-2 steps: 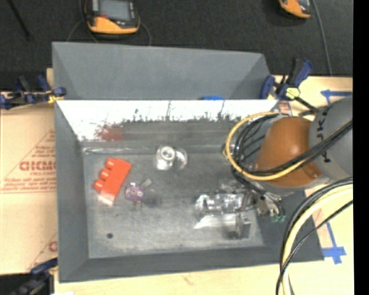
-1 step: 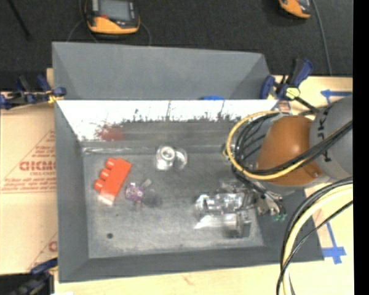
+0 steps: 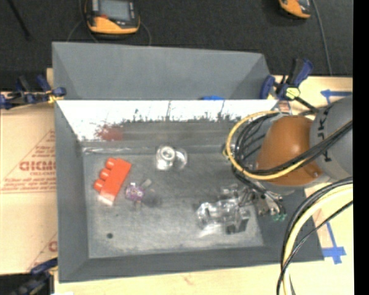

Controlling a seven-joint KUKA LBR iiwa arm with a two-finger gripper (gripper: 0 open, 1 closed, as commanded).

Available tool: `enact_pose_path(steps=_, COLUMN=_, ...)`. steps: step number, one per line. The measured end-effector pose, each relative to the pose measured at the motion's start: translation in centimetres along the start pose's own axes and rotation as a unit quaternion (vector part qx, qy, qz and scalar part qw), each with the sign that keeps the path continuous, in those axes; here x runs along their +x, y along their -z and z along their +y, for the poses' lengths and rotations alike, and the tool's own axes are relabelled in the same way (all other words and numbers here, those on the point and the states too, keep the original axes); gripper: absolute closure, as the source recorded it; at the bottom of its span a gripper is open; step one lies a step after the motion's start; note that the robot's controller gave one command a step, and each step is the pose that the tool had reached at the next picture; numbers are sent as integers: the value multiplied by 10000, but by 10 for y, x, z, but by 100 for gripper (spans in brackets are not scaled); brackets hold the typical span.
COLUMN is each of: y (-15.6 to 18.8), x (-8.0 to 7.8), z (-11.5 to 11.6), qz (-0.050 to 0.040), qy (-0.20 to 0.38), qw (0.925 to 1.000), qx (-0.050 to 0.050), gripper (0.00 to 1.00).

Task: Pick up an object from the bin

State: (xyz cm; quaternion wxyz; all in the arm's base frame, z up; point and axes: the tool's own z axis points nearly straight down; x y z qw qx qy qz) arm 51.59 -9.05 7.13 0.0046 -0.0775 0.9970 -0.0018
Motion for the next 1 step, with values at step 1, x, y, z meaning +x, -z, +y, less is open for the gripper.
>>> enact_pose_path(steps=1, y=4, x=-1, z=-1, qz=10, qy=11, qw=10000, qx=-5, gripper=100)
